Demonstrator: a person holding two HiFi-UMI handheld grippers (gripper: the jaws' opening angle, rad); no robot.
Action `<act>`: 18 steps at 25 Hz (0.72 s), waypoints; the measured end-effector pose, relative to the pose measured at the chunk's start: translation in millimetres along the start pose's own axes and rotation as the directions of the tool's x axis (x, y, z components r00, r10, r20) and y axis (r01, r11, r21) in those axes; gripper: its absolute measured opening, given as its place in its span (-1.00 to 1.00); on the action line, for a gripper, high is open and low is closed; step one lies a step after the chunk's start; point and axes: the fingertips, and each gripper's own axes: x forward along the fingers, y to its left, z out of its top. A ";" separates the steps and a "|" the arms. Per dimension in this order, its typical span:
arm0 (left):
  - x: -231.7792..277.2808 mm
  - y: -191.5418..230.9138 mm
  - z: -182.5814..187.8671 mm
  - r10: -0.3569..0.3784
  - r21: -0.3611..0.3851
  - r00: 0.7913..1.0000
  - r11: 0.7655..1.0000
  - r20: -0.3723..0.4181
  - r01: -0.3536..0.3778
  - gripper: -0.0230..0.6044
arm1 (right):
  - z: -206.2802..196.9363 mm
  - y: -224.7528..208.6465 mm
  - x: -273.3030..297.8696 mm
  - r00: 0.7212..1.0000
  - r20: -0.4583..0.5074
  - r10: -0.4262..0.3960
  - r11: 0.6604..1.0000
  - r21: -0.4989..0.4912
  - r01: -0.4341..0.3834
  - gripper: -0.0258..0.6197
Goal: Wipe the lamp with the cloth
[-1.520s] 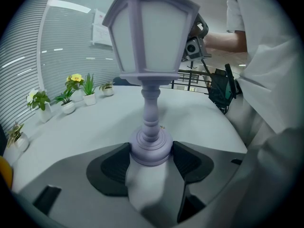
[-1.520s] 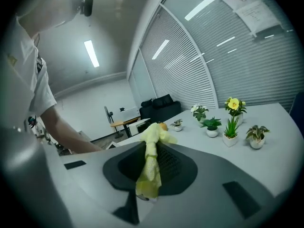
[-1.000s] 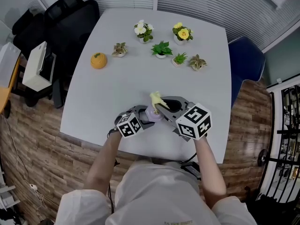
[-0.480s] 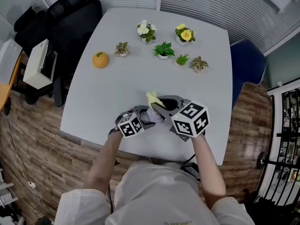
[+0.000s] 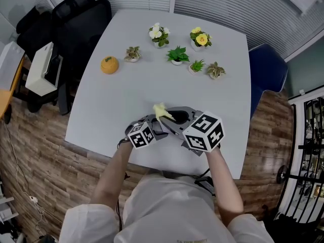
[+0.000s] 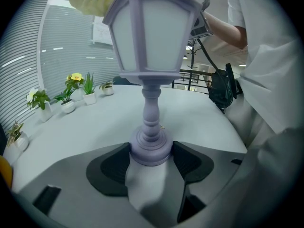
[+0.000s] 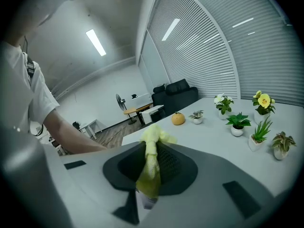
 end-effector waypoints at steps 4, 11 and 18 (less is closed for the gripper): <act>-0.5 0.1 -0.1 0.001 0.001 1.000 1.000 0.000 -0.001 -0.02 | -2.3 3.5 0.2 1.000 -0.013 0.001 1.000 -0.006 -0.001 -0.72; 0.5 -0.4 -0.2 0.001 0.000 1.000 1.000 0.000 -0.001 -0.02 | -9.9 9.9 0.6 0.999 -0.043 0.002 1.000 -0.029 -0.004 -0.72; -0.5 -0.3 -0.8 0.000 0.001 1.000 1.000 0.001 0.000 -0.02 | -16.1 17.7 2.7 0.998 -0.060 0.006 0.999 -0.047 -0.008 -0.72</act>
